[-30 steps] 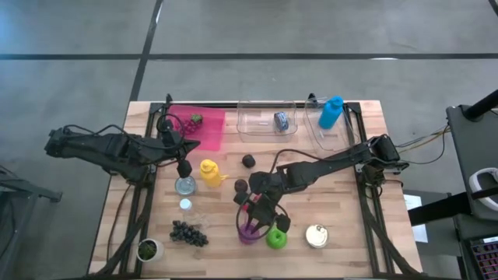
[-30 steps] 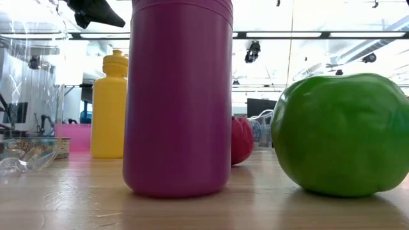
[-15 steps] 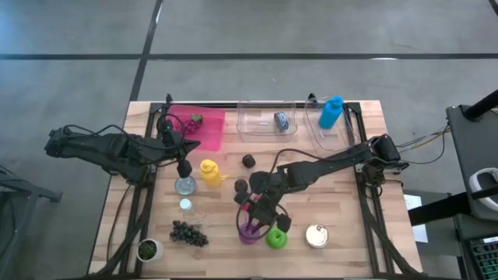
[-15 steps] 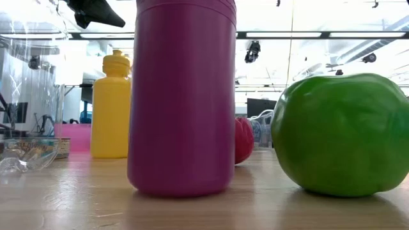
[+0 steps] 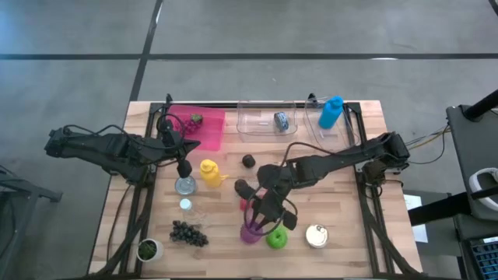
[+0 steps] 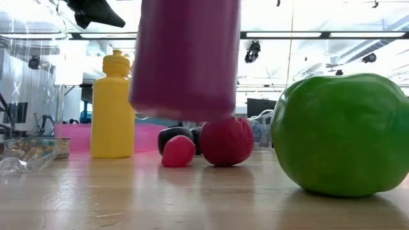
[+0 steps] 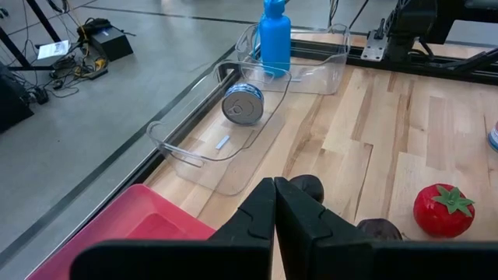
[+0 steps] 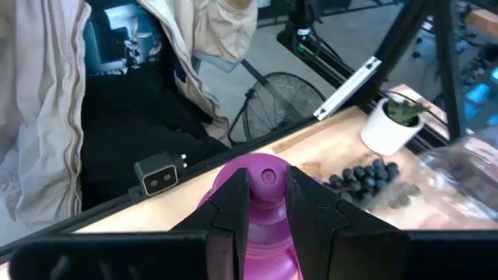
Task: Pick & Place Food Item
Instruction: Put the purple water bottle into the right transparent bin
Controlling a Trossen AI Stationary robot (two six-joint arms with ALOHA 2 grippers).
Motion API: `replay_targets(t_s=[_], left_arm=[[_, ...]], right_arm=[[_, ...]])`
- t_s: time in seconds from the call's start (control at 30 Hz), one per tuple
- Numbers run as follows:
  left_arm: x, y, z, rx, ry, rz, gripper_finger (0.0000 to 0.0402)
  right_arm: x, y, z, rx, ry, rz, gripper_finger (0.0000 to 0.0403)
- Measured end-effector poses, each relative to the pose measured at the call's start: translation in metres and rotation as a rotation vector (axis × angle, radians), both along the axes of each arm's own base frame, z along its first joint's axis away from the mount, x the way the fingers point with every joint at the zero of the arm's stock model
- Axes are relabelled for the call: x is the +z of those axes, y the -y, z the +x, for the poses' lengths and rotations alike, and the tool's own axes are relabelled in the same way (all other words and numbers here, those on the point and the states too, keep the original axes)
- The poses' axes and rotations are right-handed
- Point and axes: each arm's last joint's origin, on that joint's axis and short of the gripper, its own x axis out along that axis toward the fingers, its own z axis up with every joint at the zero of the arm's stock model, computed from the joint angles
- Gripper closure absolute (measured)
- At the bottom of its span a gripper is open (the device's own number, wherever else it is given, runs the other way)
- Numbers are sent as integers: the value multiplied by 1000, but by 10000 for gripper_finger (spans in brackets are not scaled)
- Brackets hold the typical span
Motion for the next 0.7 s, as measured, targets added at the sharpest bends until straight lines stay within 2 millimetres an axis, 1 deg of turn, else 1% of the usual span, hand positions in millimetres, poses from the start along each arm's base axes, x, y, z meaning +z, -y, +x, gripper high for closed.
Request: replay_targets(t_s=[0.27, 0.47, 0.7], left_arm=[[0, 0, 0, 0, -1, 0, 391], [0, 0, 0, 0, -1, 0, 391], [0, 0, 0, 0, -1, 0, 391]], right_arm=[[36, 11, -27, -147, 27, -56, 335], [62, 22, -49, -238, 40, -46, 335], [79, 40, -66, -336, 8, 0, 335]])
